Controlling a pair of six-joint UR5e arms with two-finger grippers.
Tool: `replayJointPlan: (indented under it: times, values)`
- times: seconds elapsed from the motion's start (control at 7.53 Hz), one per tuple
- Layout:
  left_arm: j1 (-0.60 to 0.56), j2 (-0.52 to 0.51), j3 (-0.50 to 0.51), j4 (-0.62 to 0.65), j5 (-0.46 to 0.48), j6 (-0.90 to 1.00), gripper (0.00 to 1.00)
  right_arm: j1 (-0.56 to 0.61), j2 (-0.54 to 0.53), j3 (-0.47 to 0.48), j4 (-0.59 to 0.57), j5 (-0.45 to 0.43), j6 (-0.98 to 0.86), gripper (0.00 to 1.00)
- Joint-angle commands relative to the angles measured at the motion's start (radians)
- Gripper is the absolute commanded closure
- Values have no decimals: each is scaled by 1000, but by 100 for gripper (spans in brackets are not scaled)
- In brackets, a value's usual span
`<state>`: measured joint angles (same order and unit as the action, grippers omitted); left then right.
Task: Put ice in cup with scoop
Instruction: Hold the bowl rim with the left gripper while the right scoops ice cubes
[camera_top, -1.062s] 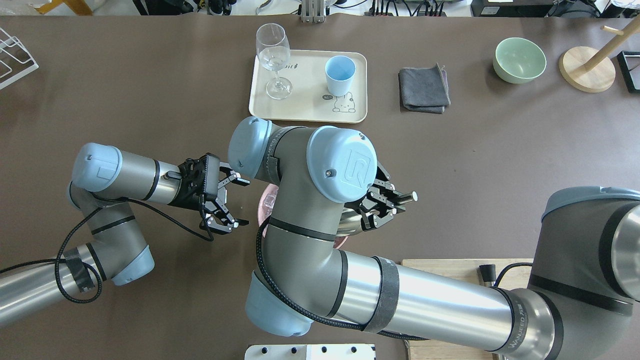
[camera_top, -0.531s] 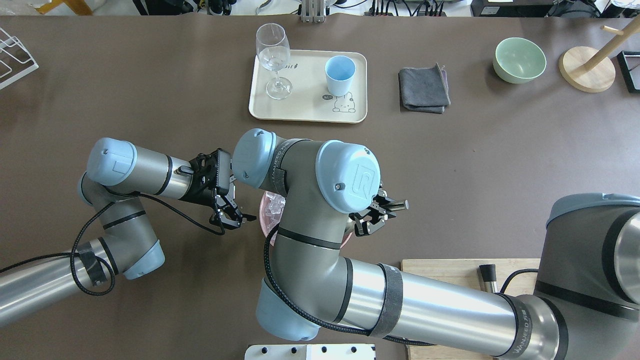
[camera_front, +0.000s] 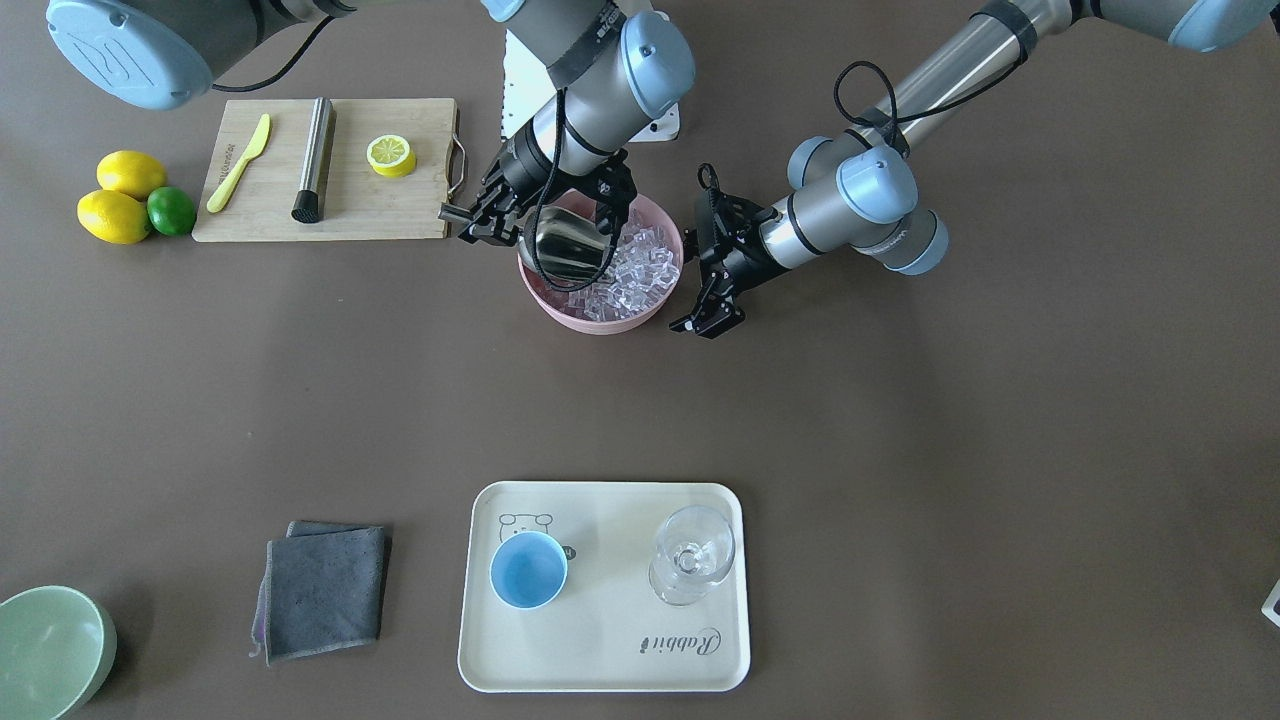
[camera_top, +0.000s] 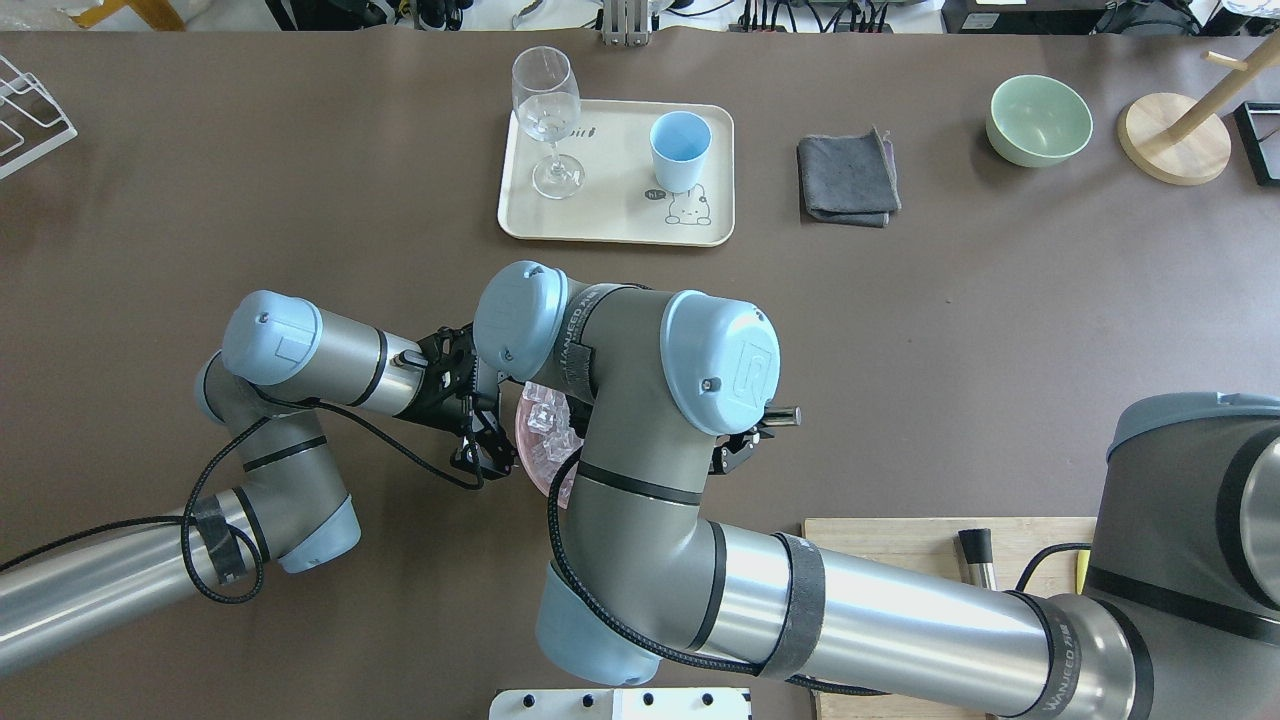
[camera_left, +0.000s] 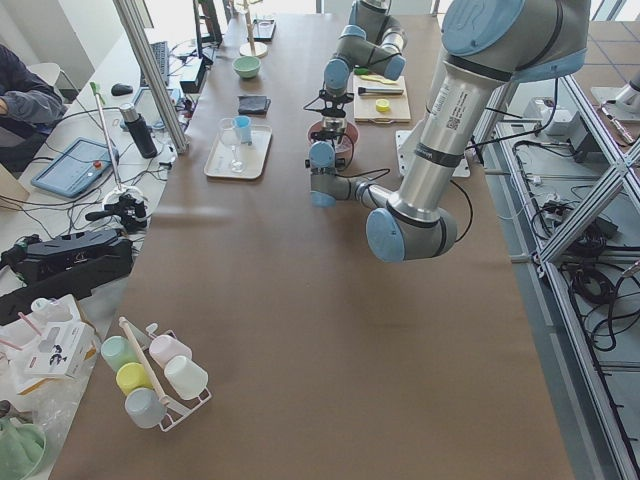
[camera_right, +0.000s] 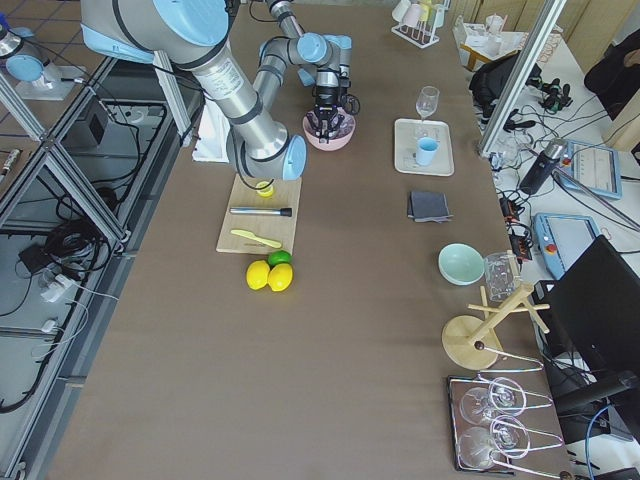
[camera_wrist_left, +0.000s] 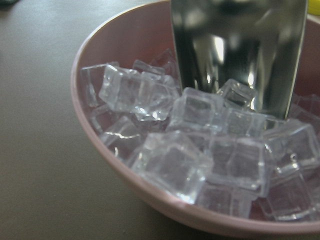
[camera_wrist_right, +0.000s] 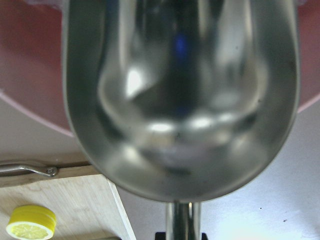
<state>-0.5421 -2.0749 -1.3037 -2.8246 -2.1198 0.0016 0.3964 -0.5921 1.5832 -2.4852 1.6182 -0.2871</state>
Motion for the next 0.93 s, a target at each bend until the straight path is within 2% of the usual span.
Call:
replayJointPlan:
  times: [0.0,0.4,0.8]
  values:
    - [11,-11,0,28,0,3,2,1,-52,55,66,14,57,100]
    - [8,-14,0,48,-3,6,2,1,-126,165,116,26,105,100]
    - [2,-28,0,83,-5,11,2,1,-146,163,192,35,149,100]
